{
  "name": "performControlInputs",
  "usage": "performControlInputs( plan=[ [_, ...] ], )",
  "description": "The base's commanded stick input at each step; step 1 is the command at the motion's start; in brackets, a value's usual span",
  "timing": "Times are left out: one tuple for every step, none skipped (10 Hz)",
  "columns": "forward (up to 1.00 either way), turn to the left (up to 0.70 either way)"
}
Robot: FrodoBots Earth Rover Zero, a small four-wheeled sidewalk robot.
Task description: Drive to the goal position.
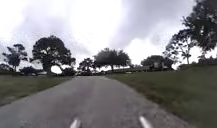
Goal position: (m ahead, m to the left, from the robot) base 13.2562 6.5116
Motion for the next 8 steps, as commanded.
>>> performControlInputs(
  plan=[
    [0.70,0.00],
    [0.70,0.00],
    [0.70,0.00],
    [0.70,0.00],
    [0.70,0.00],
    [0.70,0.00],
    [0.70,0.00],
    [0.70,0.00]
  ],
)
